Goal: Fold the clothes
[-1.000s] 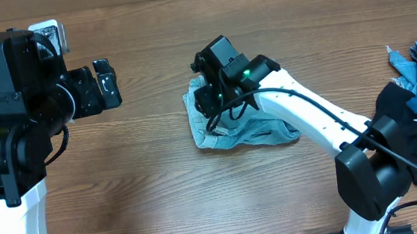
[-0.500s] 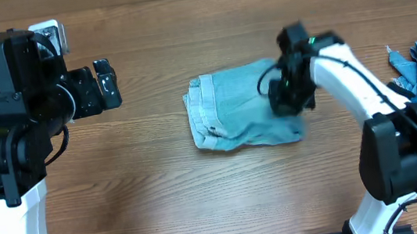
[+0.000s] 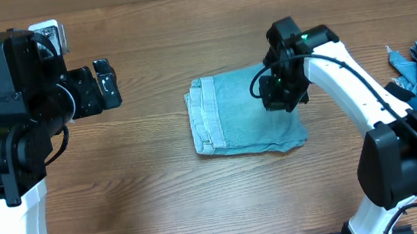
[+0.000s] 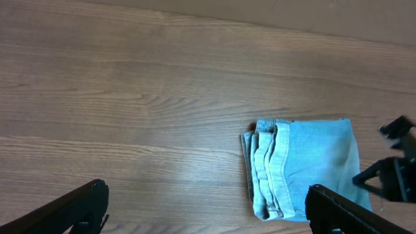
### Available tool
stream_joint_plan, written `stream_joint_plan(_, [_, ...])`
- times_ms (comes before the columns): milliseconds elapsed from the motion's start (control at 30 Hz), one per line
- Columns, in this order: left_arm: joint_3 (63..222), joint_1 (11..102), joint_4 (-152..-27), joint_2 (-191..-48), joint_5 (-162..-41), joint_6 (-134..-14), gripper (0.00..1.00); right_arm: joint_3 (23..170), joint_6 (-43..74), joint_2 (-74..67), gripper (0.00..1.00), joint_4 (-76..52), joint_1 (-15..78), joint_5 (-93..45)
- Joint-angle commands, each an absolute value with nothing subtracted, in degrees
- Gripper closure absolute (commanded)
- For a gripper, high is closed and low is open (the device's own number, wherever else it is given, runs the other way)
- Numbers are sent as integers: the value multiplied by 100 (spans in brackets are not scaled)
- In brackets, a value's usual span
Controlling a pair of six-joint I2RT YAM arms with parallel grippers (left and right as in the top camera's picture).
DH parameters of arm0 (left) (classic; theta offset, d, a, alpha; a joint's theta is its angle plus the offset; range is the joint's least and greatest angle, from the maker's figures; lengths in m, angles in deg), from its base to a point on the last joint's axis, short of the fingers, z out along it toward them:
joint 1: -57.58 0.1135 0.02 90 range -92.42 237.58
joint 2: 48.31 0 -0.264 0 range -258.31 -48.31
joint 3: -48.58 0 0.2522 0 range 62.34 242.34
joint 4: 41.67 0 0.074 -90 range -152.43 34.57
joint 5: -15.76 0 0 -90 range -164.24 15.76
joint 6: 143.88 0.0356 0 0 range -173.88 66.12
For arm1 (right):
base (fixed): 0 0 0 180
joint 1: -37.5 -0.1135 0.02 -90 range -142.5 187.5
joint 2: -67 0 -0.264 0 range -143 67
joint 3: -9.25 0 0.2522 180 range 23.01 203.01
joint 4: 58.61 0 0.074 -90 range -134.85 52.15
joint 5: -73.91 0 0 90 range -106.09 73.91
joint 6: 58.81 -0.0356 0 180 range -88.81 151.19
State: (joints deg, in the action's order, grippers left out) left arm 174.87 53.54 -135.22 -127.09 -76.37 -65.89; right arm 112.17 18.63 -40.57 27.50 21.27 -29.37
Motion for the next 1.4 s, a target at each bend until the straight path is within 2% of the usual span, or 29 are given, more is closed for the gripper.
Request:
stream_joint_plan(0, [17498,5385,-13531,-12705,-7757,-6642,0,11648,1961,-3875,90,2759,2094,-2924])
stream_joint_plan(100, [17496,5374,-13304,-12773,-8669,-6742,0,11648,1964,-3875,84,2763,2094,-2924])
stream_joint_plan(200, [17494,4967,-13253,-13308,-8894,-6714,13,11626,1966,-3875,82,2451,2094,-2904])
stream_joint_plan(233, [17494,4572,-13251,-13697,-8586,-6699,21,11558,1964,-3878,89,2154,2094,-2845])
stream_joint_plan(267, [17494,4187,-13199,-14110,-8273,-6736,37,11455,1892,-3882,96,1966,2105,-2681])
stream_joint_plan(300, [17494,3868,-13074,-14565,-7895,-6974,62,11274,1704,-3893,96,1856,2156,-2426])
stream_joint_plan(333, [17494,3702,-12906,-14921,-7812,-7197,78,11125,1592,-3917,96,1848,2223,-2292])
stream_joint_plan(400, [17494,3442,-12416,-15704,-8050,-7234,94,10655,1524,-3930,96,1741,2418,-2306])
stream_joint_plan(567, [17494,3090,-11483,-17042,-8131,-7389,96,9342,1290,-3930,96,1393,2687,-2502])
stream_joint_plan(733, [17494,3081,-10956,-18137,-8374,-7665,96,9045,1358,-3930,96,868,2643,-2885])
stream_joint_plan(900, [17496,3435,-11214,-18834,-6452,-8143,96,9047,1621,-3930,96,901,2643,-2880])
stream_joint_plan(1100, [17881,4546,-11594,-18169,-6507,-7971,96,9047,1616,-3930,96,919,2643,-2876])
stream_joint_plan(1200, [18318,4712,-11922,-17385,-6747,-7728,96,9056,1616,-3930,96,910,2643,-2861])
stream_joint_plan(1300, [18368,4640,-12007,-16622,-7217,-7595,91,9357,1979,-3893,85,932,2639,-3125])
stream_joint_plan(1367, [18368,4401,-12438,-16336,-8000,-7597,94,9816,2270,-3648,83,980,2615,-3752])
